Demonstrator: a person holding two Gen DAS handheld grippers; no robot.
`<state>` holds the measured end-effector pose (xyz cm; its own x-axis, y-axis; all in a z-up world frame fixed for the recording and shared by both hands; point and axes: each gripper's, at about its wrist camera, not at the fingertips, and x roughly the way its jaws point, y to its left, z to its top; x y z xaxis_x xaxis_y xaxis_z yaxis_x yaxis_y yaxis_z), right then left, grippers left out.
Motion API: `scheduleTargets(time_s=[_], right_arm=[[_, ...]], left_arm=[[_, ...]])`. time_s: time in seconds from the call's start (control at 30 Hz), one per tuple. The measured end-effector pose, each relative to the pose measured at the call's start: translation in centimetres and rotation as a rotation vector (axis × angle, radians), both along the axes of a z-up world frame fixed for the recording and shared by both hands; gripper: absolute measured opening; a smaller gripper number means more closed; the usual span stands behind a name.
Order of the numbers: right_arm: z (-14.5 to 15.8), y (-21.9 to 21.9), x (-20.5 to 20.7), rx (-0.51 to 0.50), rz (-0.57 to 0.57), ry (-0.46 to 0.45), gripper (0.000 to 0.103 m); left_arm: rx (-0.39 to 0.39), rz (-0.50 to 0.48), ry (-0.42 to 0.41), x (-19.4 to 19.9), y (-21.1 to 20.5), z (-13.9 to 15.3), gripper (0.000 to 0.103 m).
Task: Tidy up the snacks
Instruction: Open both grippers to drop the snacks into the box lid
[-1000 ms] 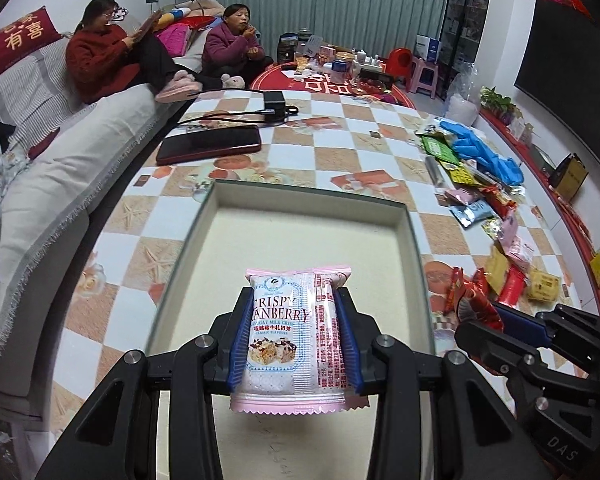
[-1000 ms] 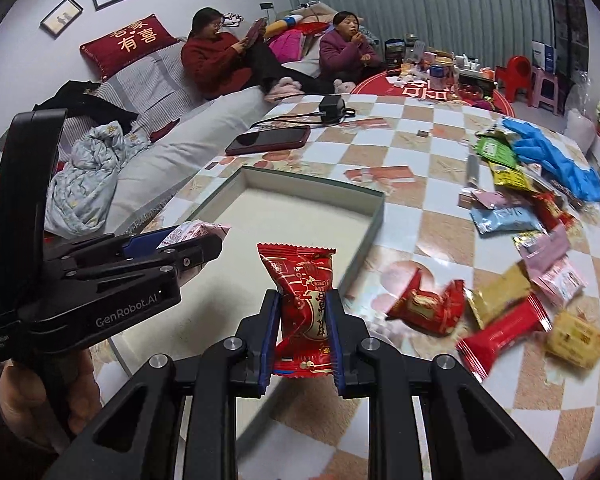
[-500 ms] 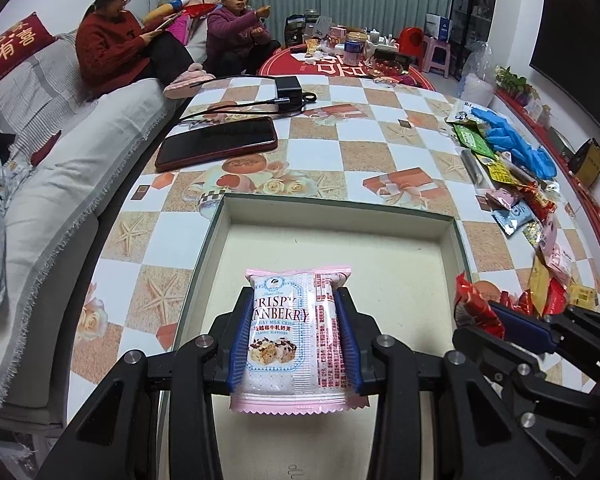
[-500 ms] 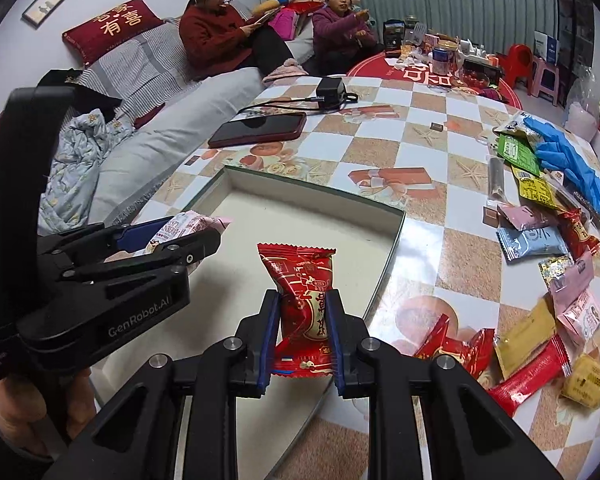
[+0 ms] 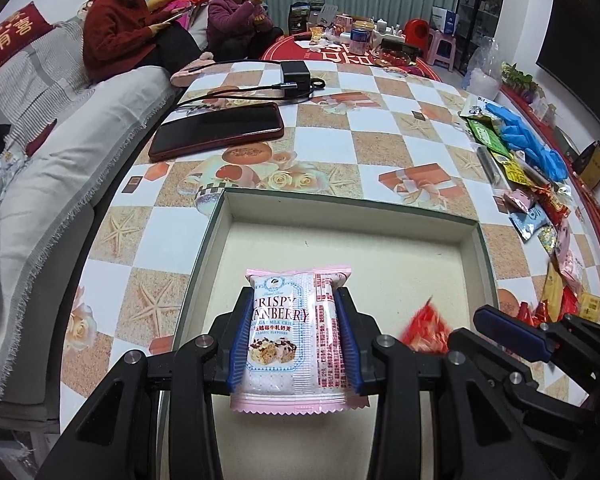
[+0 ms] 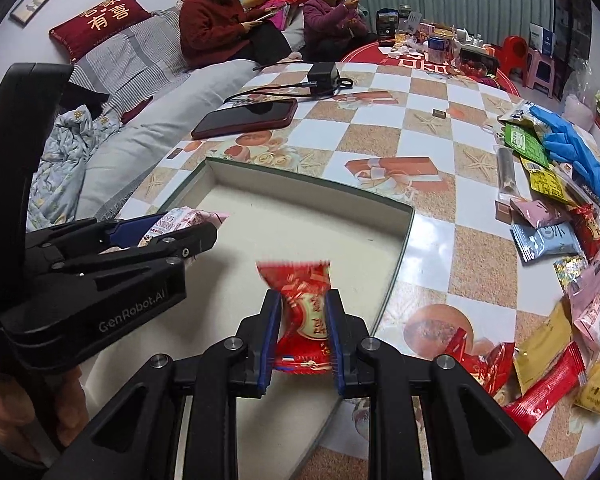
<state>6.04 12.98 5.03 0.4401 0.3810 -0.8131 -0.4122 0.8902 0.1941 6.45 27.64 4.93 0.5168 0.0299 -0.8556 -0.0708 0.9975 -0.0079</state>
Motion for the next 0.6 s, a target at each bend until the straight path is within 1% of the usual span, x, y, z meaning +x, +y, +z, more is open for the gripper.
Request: scheduleTargets(time_s=[0.27, 0.33, 0.37, 0.4, 0.43, 0.47, 0.5, 0.53, 0.6], right_arm=[[0.4, 0.4, 0.3, -0.006, 0.029, -0.014, 0.024], [0.6, 0.4, 0.1, -0.006, 0.033, -0.019, 0.024], [0.7, 0.4, 0.0, -0.010, 0.033, -0.022, 0.025], [0.8, 0.3, -0.1, -0.011, 0.035, -0.024, 0.026], [1.0, 0.1, -0.3, -0.009, 0.037, -0.027, 0.032], [1.2, -0.1, -0.6, -0.009, 0.034, -0.037, 0.061], [1.6, -0.6, -1.1, -0.019, 0.016, -0.075, 0.086], [2.2, -1.3, -1.8, -0.012, 0.013, -0.115, 0.088], [2.8, -2.6, -2.8, -0.011, 0.004, -0.143, 0.088]], left_arm=[[-0.014, 0.008, 0.018, 0.7, 0.6, -0.9, 0.043], [-0.015, 0.009, 0.032, 1.0, 0.6, -1.2, 0.045], [-0.014, 0.012, 0.040, 1.1, 0.6, -1.3, 0.052], [-0.016, 0.014, 0.044, 1.1, 0.6, -1.4, 0.064], [-0.010, 0.019, 0.034, 1.0, 0.6, -1.2, 0.067], [0.001, 0.026, 0.022, 0.8, 0.7, -1.0, 0.070], [0.001, 0.026, 0.014, 0.5, 0.7, -0.7, 0.071], [-0.008, 0.025, 0.007, 0.2, 0.8, -0.4, 0.071], [-0.031, 0.021, -0.006, -0.7, 0.8, 0.1, 0.071]])
